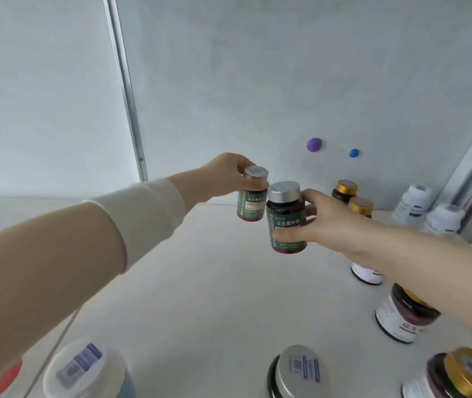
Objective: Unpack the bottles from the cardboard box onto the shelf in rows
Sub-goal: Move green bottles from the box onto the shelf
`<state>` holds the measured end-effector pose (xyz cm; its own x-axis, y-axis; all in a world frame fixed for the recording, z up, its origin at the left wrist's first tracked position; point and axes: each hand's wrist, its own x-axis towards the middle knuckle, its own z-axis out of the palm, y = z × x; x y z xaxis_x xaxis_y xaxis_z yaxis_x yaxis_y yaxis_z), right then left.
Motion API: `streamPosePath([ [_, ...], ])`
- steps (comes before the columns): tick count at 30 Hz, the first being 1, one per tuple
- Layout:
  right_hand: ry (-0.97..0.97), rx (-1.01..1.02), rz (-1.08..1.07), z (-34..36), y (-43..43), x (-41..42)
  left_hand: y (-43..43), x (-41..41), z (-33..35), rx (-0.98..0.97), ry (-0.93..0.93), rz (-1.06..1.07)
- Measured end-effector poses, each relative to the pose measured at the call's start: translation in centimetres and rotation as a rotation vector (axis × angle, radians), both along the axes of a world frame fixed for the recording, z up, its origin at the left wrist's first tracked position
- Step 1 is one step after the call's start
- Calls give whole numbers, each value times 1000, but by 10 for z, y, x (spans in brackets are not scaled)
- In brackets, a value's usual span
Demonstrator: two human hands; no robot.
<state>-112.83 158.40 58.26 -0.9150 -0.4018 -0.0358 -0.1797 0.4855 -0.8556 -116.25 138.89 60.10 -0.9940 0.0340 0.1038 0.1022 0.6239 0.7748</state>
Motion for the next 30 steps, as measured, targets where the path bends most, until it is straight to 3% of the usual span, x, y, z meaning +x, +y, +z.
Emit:
streamPosePath([
  [9, 53, 195, -62, -36, -26, -63, 3, -73, -30, -49, -37, -51],
  [30, 44, 251, -81, -64, -33, -91, 5, -100, -50, -193, -17, -59],
])
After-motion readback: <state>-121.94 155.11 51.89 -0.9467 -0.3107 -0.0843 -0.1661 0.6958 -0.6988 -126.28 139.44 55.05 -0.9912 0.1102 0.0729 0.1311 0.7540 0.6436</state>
